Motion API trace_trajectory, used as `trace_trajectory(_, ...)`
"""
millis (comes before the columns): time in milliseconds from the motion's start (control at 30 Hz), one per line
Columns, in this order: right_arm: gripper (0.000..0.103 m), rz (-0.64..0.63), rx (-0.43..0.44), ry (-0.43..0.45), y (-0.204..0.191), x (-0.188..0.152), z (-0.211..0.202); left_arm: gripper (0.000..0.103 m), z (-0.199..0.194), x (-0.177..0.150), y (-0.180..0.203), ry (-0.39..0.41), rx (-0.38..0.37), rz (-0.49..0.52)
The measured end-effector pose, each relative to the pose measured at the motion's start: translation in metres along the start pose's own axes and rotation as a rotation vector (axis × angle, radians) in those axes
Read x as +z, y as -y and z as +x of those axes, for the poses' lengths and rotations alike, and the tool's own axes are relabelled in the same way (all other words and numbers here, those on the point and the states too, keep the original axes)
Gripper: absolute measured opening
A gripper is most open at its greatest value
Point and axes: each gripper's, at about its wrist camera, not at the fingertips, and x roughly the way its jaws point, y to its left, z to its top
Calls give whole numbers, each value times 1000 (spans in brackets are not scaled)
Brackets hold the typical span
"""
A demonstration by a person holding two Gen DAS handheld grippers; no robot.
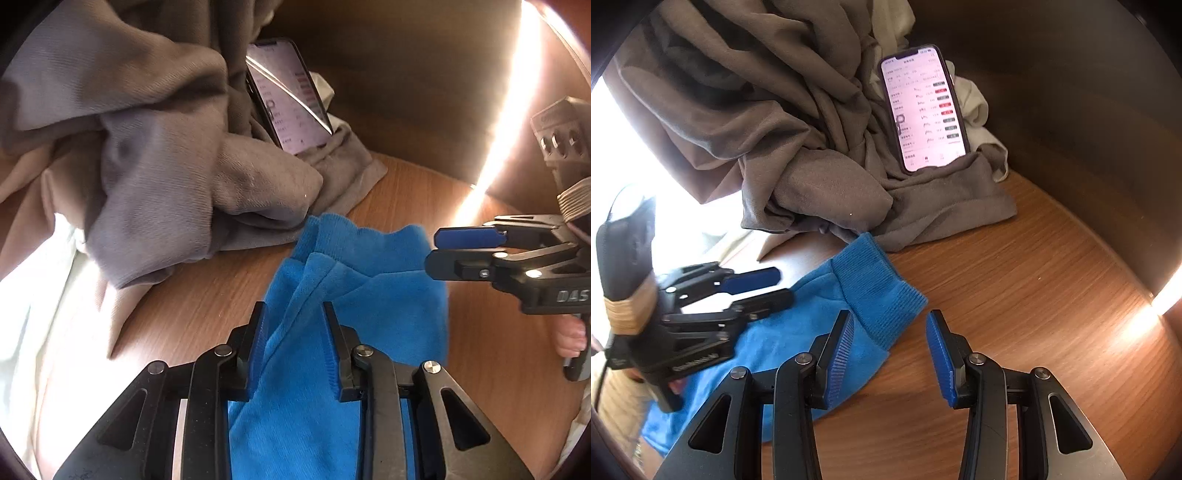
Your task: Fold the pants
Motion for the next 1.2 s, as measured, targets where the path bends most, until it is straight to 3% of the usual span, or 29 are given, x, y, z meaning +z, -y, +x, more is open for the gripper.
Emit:
trace_trajectory(233, 42, 37, 34, -21, 1, 0, 12, 28, 18, 2, -6, -44, -35, -34)
trace_trajectory(267, 41, 40, 33, -22, 1, 0, 14, 25, 19, 1, -7, -43, -40, -45)
trace_trajectory(300, 39, 43, 32, -22, 1, 0, 15, 12, 19, 1, -8, -47, -50, -54)
trace_trajectory(333, 38, 42, 32, -20, 1, 0, 16, 8, 19, 1, -7, -52, -56, -60)
trace_trajectory(533, 15, 20, -3, 3, -3, 3, 12, 7, 1, 5, -2, 1, -17, -60)
trace_trajectory(700, 13, 9, 9, 59, -10, 11, -1, 7, -10, 16, -9, 29, 10, -39)
trace_trajectory(833, 13, -5, -1, 61, -13, 17, 7, 7, 6, 17, -14, -16, 36, -24)
trace_trajectory(933, 13, 7, -14, 28, -6, 16, 17, 7, 14, 16, -13, -36, 9, -24)
trace_trajectory(1100, 32, 43, -63, 49, 5, 7, 6, 9, 18, 14, -10, -49, 24, 7)
trace_trajectory(1200, 32, 93, -61, 64, 13, 3, 2, 10, 20, 14, -10, -51, 27, 5)
